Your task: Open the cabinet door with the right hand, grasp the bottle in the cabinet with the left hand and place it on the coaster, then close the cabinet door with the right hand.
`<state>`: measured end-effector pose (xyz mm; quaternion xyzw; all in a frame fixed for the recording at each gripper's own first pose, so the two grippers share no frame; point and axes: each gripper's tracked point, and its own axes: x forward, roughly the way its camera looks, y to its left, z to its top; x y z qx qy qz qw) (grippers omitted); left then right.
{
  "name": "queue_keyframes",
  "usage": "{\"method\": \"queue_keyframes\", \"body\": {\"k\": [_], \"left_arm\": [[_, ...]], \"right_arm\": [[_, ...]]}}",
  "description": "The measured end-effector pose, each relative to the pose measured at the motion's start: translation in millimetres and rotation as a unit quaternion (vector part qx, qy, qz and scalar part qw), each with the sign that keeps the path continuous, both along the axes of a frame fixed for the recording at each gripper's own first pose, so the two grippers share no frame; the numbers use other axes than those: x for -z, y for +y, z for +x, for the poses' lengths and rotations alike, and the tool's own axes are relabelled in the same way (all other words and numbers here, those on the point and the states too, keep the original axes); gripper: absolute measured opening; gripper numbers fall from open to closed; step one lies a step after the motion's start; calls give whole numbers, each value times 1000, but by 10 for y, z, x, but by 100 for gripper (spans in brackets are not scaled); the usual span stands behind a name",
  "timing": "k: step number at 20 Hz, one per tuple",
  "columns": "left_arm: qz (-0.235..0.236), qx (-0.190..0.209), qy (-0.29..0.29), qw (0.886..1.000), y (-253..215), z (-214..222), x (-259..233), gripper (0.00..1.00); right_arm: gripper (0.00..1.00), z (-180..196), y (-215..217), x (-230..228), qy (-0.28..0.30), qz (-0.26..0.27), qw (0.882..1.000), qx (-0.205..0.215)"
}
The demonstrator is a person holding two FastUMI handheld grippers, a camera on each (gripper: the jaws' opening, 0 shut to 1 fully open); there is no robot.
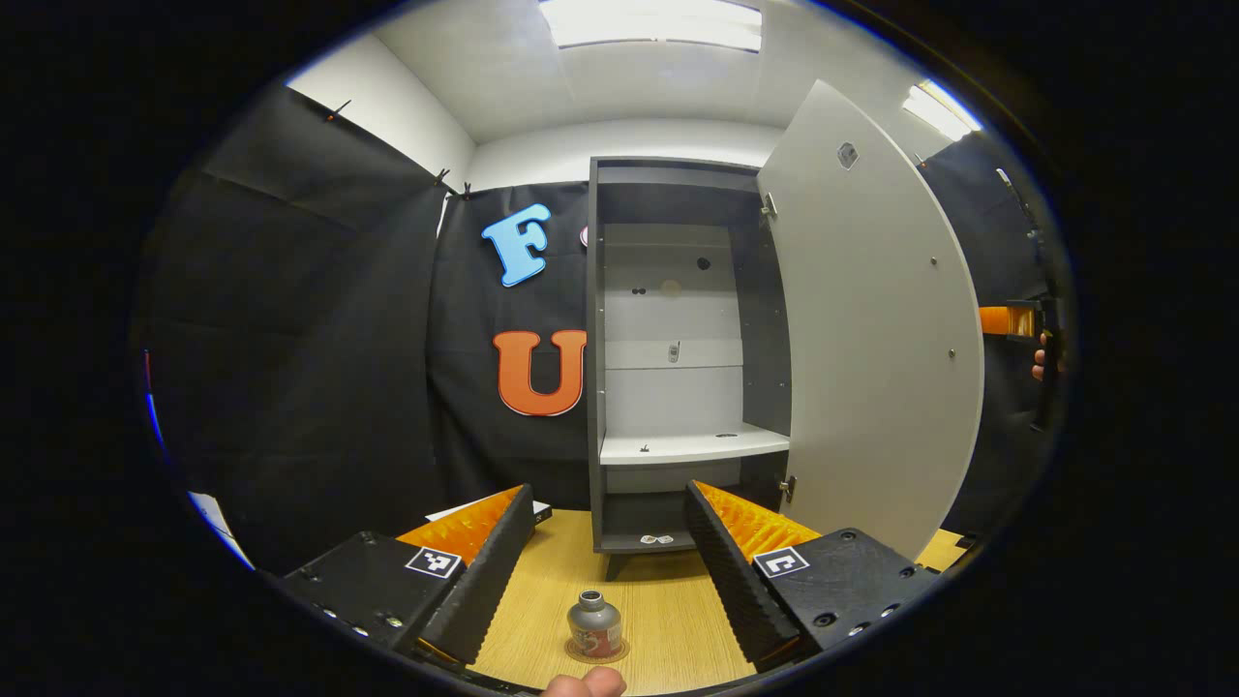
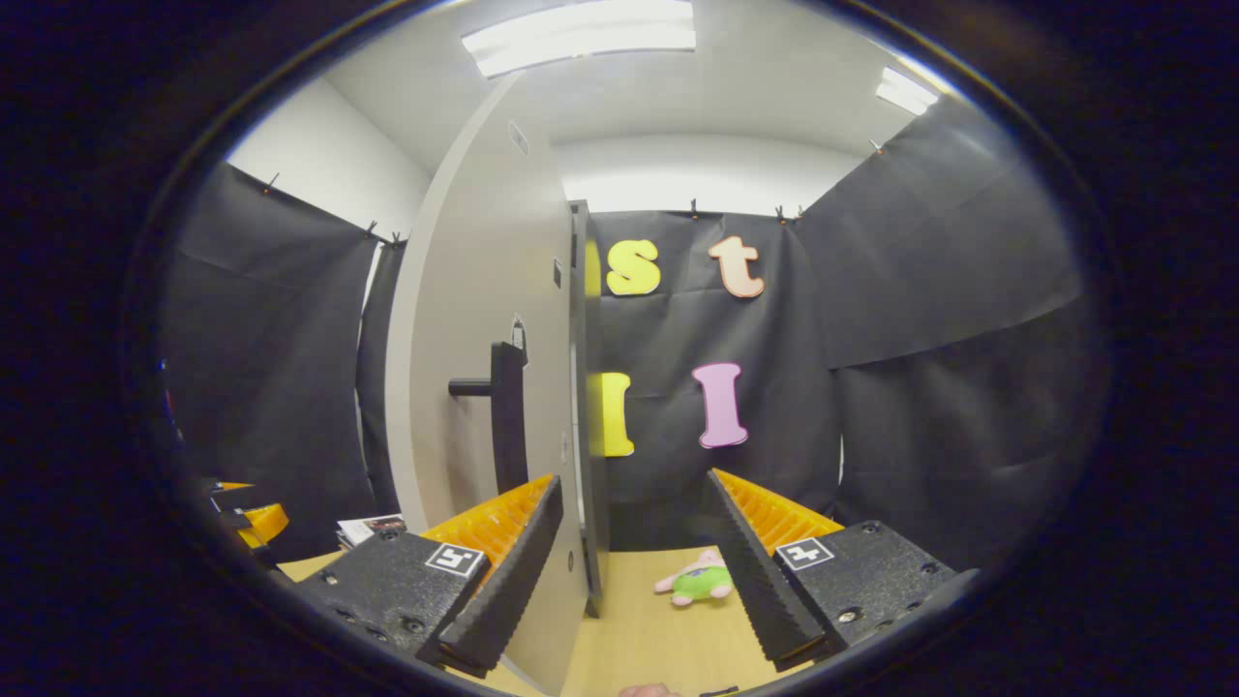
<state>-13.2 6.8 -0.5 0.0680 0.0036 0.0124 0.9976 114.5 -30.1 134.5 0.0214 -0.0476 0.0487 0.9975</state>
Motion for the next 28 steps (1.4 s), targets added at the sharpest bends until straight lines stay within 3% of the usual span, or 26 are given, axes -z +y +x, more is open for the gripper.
{"method": "queue_keyframes", "body": {"k": [4,13,23,28], "left_arm": [[-6,-2,-2,1000,34,-19,-19,94],[-9,-3,-1,1000,124,-55,12,94],[-25,-44,10,999,522,-49,99,94],[-36,-75,7,997,798,-78,82,94]], "right_arm": [[95,43,366,15,11,-2,999,-49],[95,206,1257,23,2,5,994,-110],[96,987,2494,-1,-11,-11,980,-198],[96,1400,3006,183,-26,-41,981,-186]]}}
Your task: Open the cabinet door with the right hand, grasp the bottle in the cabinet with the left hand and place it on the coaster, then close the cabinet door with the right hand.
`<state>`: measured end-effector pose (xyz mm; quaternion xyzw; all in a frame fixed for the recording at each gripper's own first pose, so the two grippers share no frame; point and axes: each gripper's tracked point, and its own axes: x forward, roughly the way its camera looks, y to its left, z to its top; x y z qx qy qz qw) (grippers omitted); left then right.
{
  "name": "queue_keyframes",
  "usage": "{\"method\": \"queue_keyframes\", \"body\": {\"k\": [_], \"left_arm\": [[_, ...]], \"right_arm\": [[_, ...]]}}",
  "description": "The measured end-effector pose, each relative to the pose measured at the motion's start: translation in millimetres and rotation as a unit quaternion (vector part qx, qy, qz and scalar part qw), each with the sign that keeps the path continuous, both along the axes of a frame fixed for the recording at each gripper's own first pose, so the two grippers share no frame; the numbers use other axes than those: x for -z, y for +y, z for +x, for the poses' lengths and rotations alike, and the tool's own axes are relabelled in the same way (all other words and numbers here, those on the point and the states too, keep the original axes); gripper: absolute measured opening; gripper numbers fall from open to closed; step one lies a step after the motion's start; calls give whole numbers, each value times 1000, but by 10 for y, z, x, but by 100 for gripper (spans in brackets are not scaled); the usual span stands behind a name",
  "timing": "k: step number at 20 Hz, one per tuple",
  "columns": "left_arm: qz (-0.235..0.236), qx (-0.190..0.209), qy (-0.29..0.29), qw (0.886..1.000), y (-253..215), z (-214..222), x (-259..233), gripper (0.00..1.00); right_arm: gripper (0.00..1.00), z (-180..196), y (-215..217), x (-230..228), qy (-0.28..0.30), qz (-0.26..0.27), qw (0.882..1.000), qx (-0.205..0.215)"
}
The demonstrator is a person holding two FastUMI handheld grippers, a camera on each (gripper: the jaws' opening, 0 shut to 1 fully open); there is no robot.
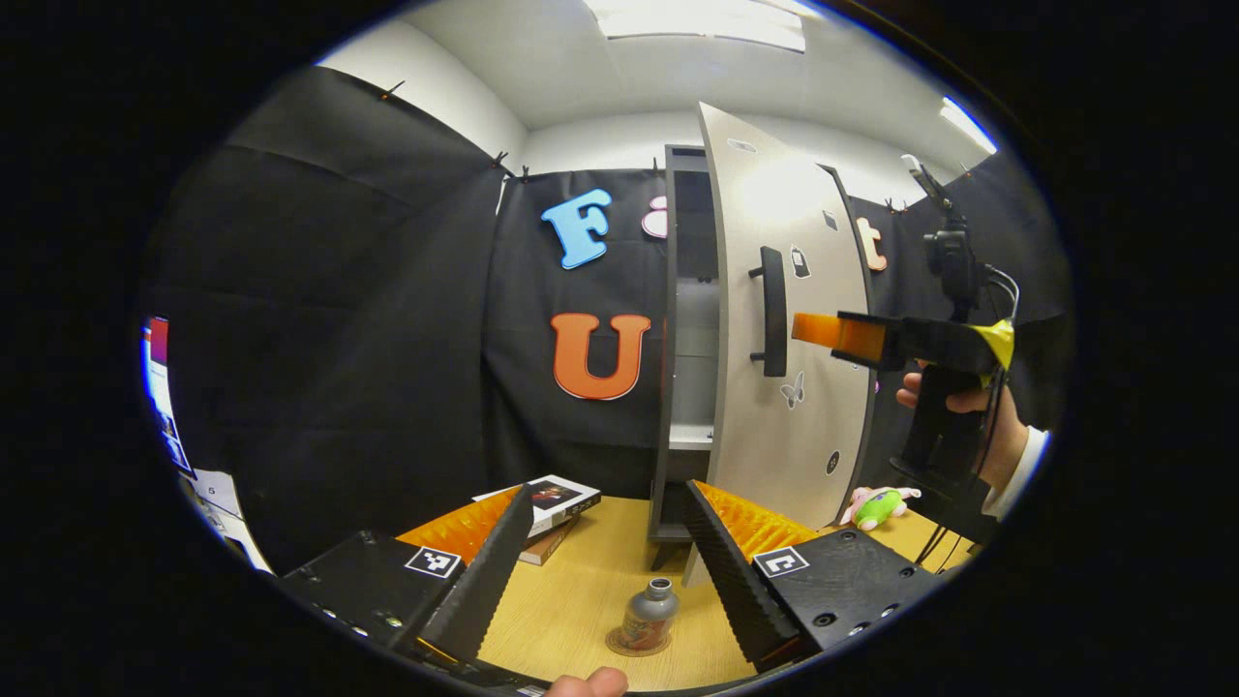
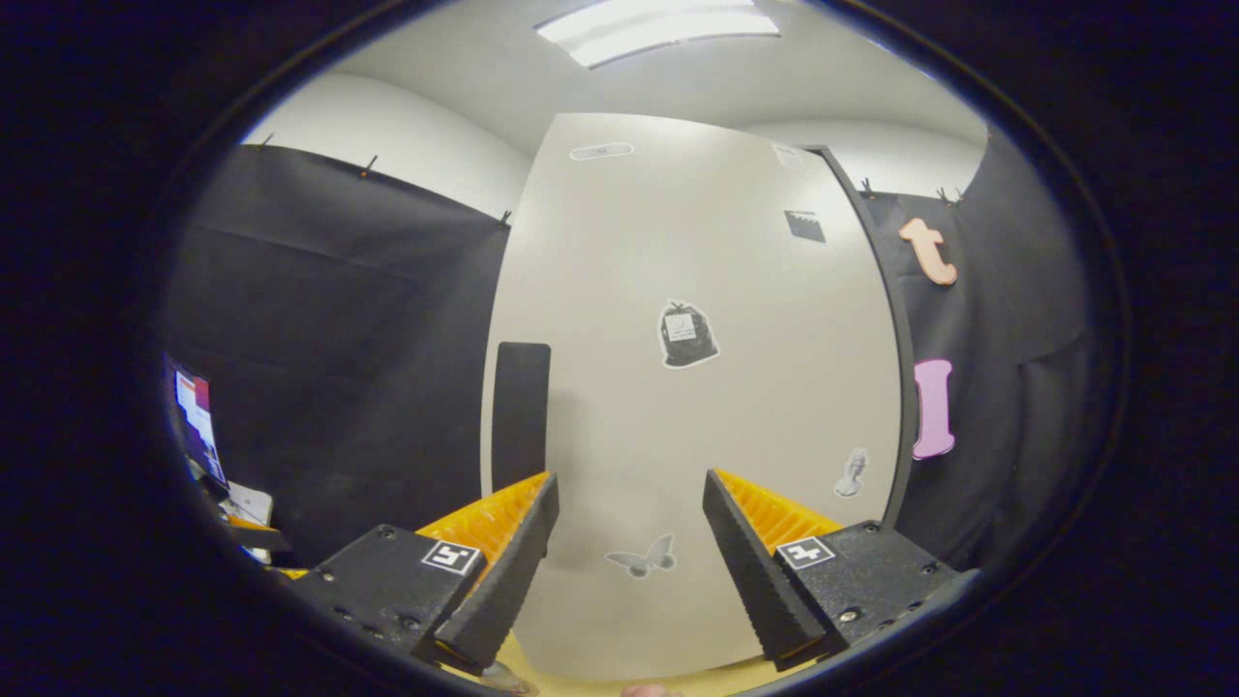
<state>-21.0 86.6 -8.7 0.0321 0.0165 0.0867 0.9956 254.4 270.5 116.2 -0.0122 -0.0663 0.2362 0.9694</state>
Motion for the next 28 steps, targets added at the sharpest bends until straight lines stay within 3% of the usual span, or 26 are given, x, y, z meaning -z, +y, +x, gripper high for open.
{"method": "queue_keyframes", "body": {"k": [3,7,10,14,18,23,25,28], "left_arm": [[-7,-14,3,1000,114,-47,36,94],[-12,-22,6,1000,178,-70,69,94],[-20,-13,7,1000,88,-53,88,95],[-18,11,1,1000,-131,4,58,95],[-1,34,-1,999,-404,25,55,95],[-18,70,-2,997,-770,1,113,95],[-17,77,-10,997,-881,-25,95,95],[-12,89,-21,996,-1028,-47,98,95]], "right_arm": [[96,195,29,52,14,20,1000,12],[96,67,-265,42,28,41,998,32],[96,-258,-638,52,41,57,997,41],[96,-756,-1377,-4,33,77,992,92],[97,-1314,-2160,132,42,83,983,156],[97,-1910,-3100,533,56,48,960,271],[97,-2036,-3263,737,63,38,952,296],[97,-2174,-3318,930,77,31,951,299]]}}
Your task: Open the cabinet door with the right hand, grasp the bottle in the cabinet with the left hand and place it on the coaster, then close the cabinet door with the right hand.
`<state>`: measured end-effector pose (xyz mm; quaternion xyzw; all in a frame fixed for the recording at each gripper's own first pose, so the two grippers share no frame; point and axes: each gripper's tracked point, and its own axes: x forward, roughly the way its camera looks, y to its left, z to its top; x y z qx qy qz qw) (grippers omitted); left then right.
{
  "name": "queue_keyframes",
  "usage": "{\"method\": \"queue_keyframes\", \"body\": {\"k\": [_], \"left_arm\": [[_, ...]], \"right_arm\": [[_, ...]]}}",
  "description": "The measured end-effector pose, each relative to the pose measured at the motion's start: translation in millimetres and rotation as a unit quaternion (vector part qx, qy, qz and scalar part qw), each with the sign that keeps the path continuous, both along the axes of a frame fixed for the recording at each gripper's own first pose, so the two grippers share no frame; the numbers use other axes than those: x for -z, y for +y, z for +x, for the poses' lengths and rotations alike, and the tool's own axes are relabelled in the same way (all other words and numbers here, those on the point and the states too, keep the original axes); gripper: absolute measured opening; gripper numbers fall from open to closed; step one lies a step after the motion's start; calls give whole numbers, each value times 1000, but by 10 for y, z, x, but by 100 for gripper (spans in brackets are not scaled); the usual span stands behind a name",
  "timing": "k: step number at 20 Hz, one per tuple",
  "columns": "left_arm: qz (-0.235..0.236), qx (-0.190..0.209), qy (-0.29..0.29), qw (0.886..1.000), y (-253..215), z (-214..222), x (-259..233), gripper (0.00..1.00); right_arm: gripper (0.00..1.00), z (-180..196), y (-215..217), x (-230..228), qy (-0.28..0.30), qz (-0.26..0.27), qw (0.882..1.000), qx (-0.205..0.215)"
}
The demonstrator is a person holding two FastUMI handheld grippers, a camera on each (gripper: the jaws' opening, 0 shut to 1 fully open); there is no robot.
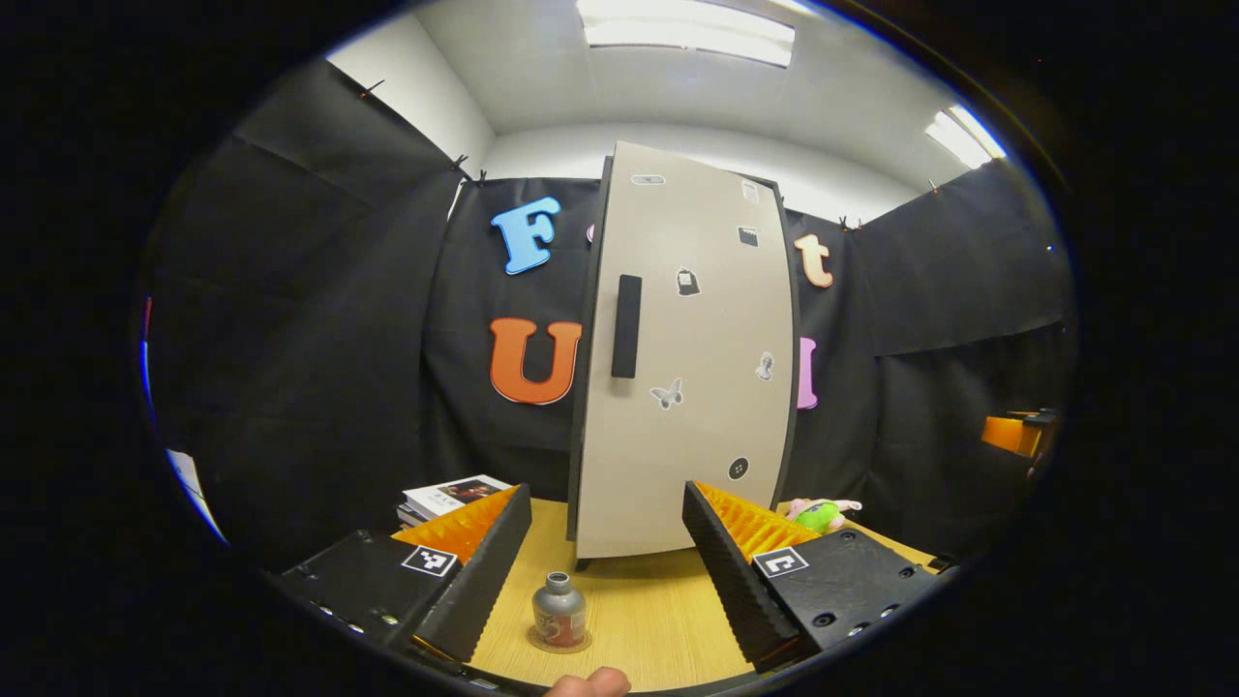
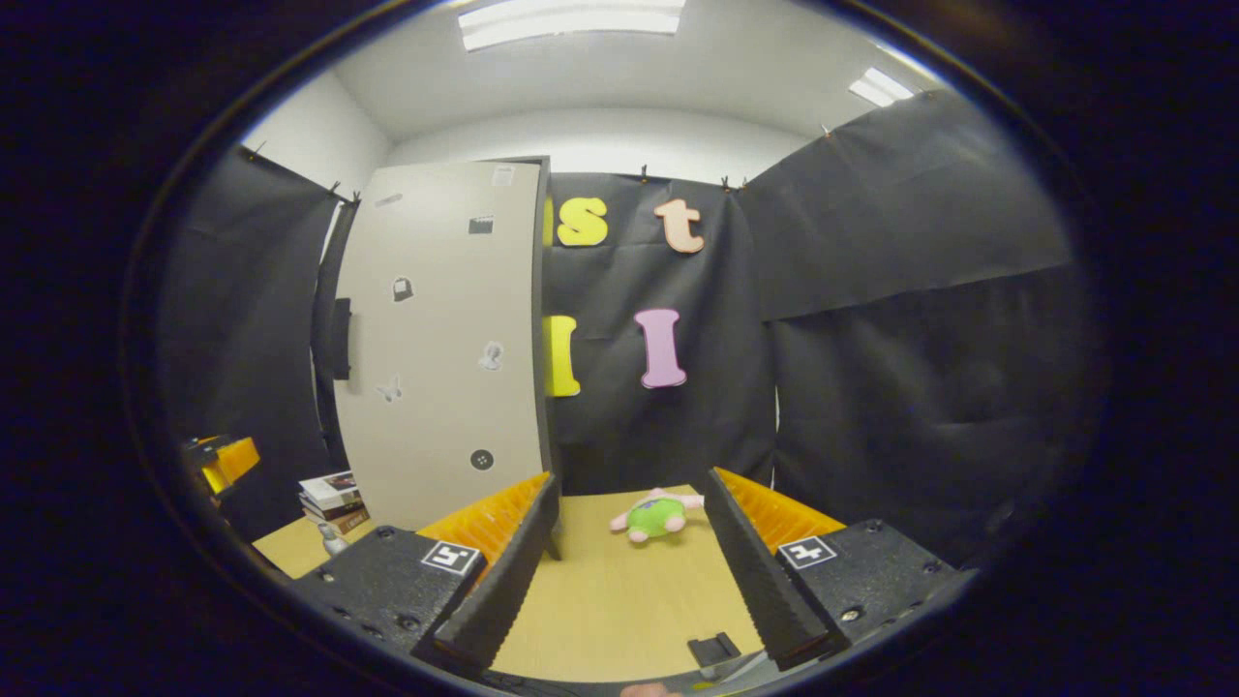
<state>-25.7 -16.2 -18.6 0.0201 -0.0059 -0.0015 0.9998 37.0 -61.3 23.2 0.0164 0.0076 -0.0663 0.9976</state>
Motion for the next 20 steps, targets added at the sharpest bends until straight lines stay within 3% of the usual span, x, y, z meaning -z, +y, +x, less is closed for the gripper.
{"method": "queue_keyframes", "body": {"k": [13,20], "left_arm": [[13,-3,6,1000,-109,-91,81,95],[15,-4,4,1000,-95,-101,78,95]], "right_arm": [[98,81,220,23,-15,24,999,-46],[97,115,240,75,-8,27,999,-44]]}}
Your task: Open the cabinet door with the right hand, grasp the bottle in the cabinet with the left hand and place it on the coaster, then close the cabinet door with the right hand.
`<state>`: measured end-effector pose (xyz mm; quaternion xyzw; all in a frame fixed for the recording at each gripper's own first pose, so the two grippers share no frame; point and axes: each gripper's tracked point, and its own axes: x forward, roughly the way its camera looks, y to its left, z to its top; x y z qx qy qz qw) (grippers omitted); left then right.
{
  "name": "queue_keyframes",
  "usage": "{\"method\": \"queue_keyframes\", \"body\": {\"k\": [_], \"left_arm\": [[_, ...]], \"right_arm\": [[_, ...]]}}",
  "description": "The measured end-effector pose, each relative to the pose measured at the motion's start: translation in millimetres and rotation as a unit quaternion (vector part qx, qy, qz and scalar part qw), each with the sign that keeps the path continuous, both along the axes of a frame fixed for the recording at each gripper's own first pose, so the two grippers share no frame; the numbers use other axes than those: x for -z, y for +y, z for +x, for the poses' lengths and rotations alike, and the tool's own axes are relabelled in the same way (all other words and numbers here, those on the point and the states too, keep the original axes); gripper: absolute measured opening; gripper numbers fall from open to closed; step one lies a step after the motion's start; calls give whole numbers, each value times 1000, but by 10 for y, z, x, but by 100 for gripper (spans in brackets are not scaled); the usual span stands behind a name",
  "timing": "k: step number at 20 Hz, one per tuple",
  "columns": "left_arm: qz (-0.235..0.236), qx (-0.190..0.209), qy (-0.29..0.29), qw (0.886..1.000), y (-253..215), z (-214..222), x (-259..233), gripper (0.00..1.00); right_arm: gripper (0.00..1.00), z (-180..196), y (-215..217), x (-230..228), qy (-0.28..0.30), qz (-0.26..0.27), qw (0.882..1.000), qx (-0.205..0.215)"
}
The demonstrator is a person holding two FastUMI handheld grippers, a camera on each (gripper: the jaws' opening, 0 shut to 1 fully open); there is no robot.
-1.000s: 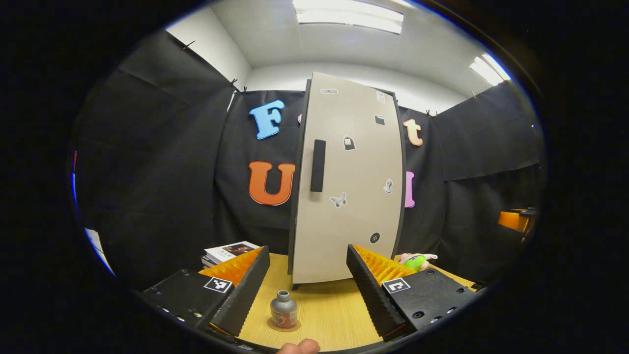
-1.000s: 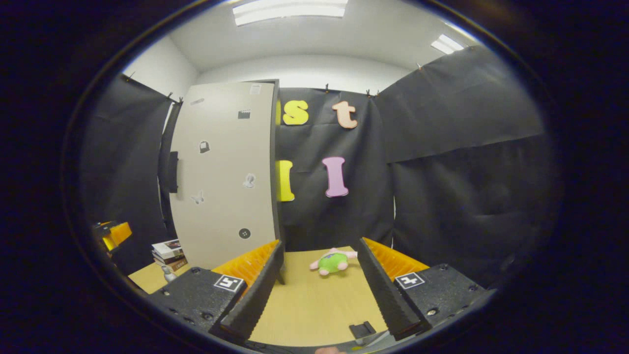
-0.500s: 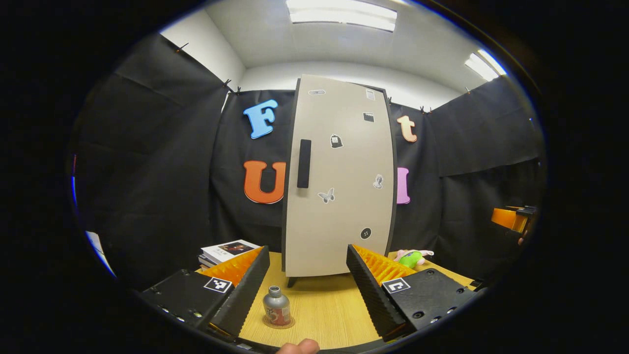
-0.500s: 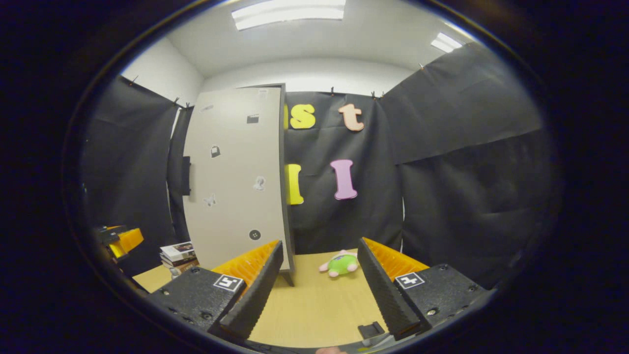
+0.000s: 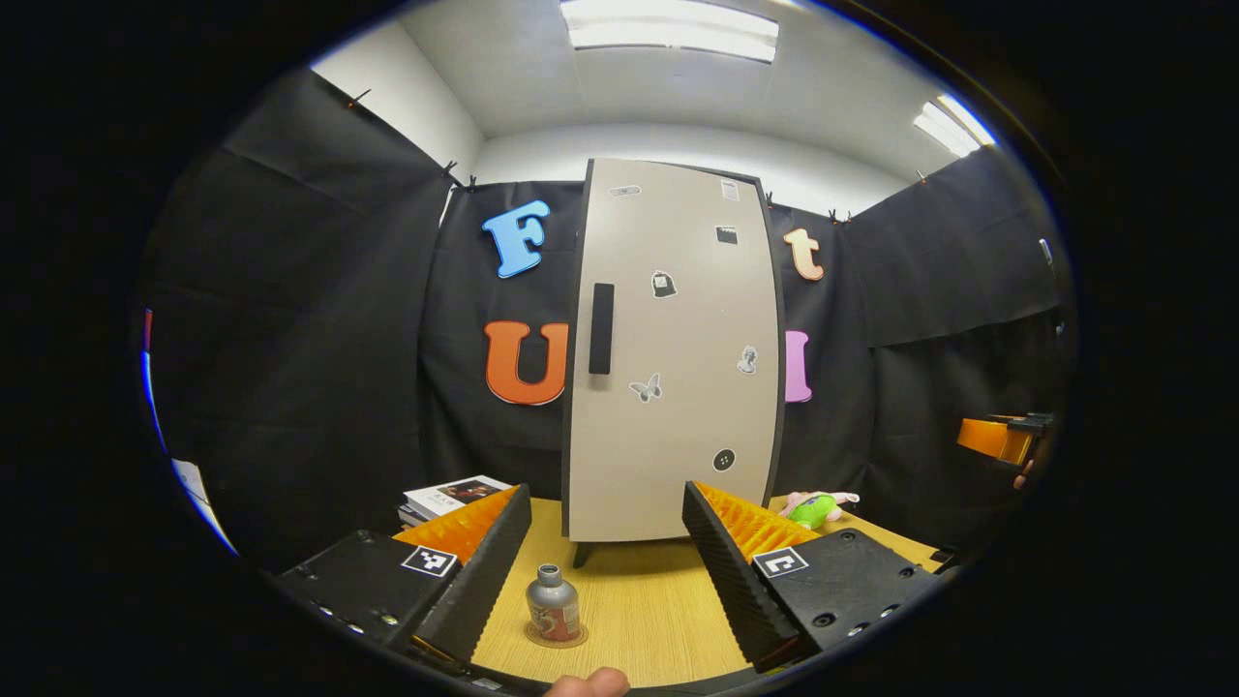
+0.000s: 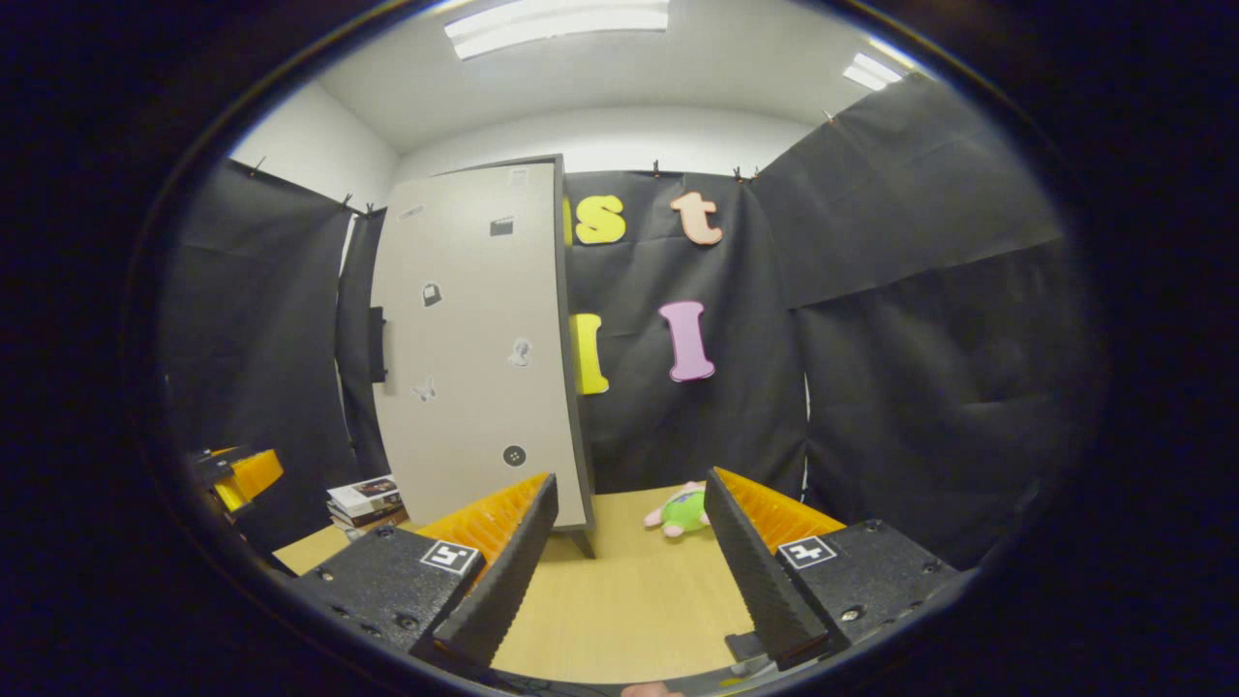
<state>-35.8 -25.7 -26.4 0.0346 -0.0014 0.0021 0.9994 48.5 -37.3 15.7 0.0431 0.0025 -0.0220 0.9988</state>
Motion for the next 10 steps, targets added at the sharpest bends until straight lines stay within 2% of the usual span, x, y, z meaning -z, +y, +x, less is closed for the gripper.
{"method": "queue_keyframes", "body": {"k": [3,4,10], "left_arm": [[-3,1,3,1000,5,3,1,95],[-4,1,3,1000,6,16,5,95],[-6,12,3,1000,-69,16,10,95]], "right_arm": [[97,-28,-26,17,2,0,1000,4],[92,-34,-33,6,2,0,1000,4],[92,-55,-61,-39,-2,7,1000,8]]}}
